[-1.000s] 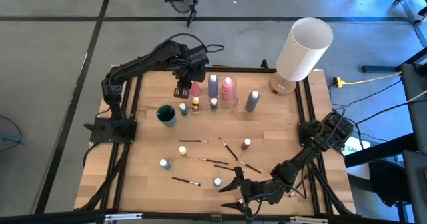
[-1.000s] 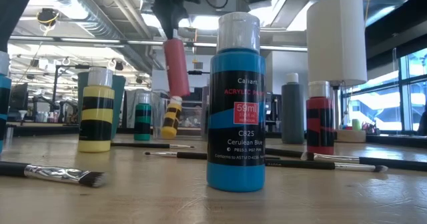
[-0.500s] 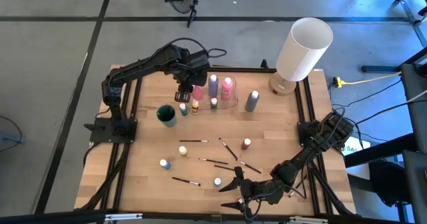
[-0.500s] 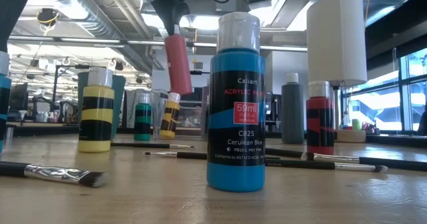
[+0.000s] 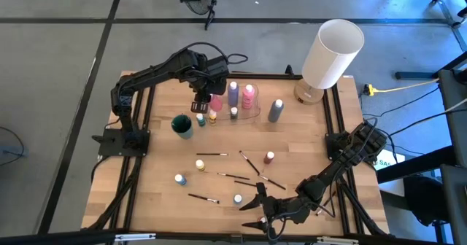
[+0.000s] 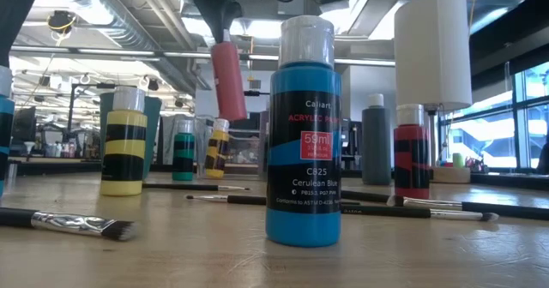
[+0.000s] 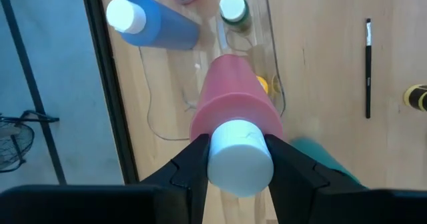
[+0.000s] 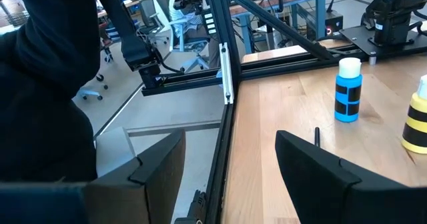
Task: Pick & Place Paint Supplies
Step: Put the pink paint bottle into the transparent bin
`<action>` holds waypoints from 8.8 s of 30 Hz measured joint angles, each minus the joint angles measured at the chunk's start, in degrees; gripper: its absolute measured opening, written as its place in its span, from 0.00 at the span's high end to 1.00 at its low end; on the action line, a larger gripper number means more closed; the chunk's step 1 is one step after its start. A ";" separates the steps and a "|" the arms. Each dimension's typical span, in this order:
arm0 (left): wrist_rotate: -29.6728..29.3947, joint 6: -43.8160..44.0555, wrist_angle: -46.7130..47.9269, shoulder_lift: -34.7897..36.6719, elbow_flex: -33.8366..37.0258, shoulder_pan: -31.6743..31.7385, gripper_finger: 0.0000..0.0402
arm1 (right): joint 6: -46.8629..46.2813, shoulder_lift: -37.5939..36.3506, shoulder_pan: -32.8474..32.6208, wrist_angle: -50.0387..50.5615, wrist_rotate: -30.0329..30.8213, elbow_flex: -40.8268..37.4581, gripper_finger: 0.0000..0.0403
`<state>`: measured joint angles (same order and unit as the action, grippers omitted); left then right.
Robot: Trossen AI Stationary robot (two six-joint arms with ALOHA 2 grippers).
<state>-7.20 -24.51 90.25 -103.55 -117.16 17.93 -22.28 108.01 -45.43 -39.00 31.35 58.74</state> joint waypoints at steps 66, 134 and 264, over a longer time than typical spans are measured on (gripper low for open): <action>6.99 -8.17 -1.08 -7.96 -5.92 13.54 0.71 | -2.99 -0.02 0.09 1.29 0.07 0.00 0.41; 8.30 -7.28 -0.27 -18.14 -5.84 16.24 0.71 | -4.26 -0.02 0.09 3.22 0.07 0.00 0.41; 5.20 -1.73 -0.23 -18.78 -5.90 15.91 0.47 | -6.88 -0.02 0.07 5.38 0.04 0.00 0.41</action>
<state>-2.00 -26.24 90.02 -122.32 -123.07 33.85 -29.17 107.98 -45.36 -33.63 31.40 58.74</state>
